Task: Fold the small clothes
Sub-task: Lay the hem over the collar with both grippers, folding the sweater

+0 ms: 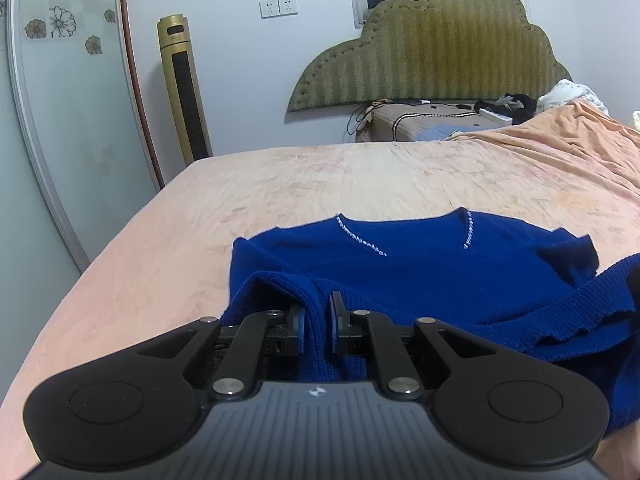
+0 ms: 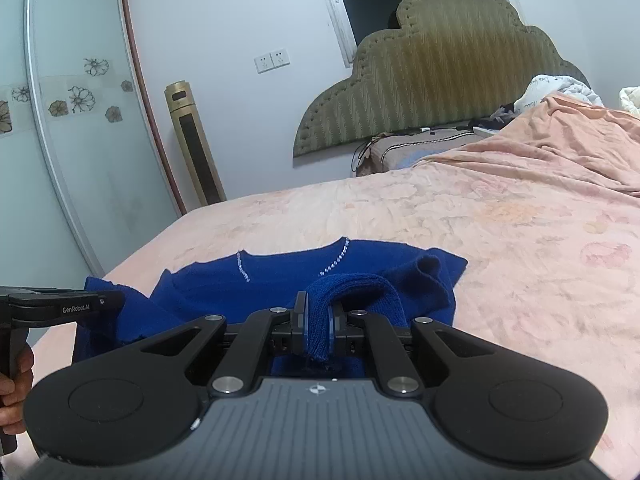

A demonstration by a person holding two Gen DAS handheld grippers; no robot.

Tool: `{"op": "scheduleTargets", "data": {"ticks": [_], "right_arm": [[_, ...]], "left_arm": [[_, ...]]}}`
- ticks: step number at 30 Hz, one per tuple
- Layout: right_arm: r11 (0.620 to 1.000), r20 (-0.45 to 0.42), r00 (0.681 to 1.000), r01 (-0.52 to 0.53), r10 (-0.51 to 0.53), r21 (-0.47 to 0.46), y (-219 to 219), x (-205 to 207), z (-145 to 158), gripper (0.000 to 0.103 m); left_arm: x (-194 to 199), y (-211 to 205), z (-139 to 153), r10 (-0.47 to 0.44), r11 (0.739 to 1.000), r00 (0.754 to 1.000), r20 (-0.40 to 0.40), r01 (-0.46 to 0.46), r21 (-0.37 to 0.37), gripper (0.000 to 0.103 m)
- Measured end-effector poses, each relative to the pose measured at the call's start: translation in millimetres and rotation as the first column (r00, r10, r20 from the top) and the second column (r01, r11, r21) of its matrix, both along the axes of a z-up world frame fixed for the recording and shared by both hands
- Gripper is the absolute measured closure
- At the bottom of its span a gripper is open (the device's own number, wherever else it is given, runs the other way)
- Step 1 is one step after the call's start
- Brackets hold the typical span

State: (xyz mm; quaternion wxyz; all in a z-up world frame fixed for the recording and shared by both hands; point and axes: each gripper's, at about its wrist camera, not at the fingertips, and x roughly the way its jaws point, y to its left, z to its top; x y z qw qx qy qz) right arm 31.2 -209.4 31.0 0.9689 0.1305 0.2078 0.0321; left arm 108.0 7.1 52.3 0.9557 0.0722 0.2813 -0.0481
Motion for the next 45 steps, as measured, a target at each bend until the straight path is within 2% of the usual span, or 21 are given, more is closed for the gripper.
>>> {"op": "scheduleTargets", "data": {"ticks": [16, 32, 45], "right_arm": [[0.994, -0.031, 0.999, 0.023, -0.02, 0.105, -16.6, 51.7, -10.8, 0.091], [0.995, -0.032, 0.999, 0.04, -0.037, 0.093, -22.4, 80.9, -8.8, 0.091], [0.987, -0.058, 0.996, 0.076, -0.068, 0.142, -33.0, 115.2, -18.8, 0.091]], "left_arm": [[45.3, -10.3, -0.9, 0.025, 0.999, 1.0, -0.004, -0.025, 0.022, 0.092], [69.6, -18.7, 1.5, 0.026, 0.999, 1.0, 0.006, -0.026, 0.045, 0.092], [109.8, -25.5, -9.6, 0.046, 0.998, 0.999, -0.021, -0.044, 0.054, 0.092]]}}
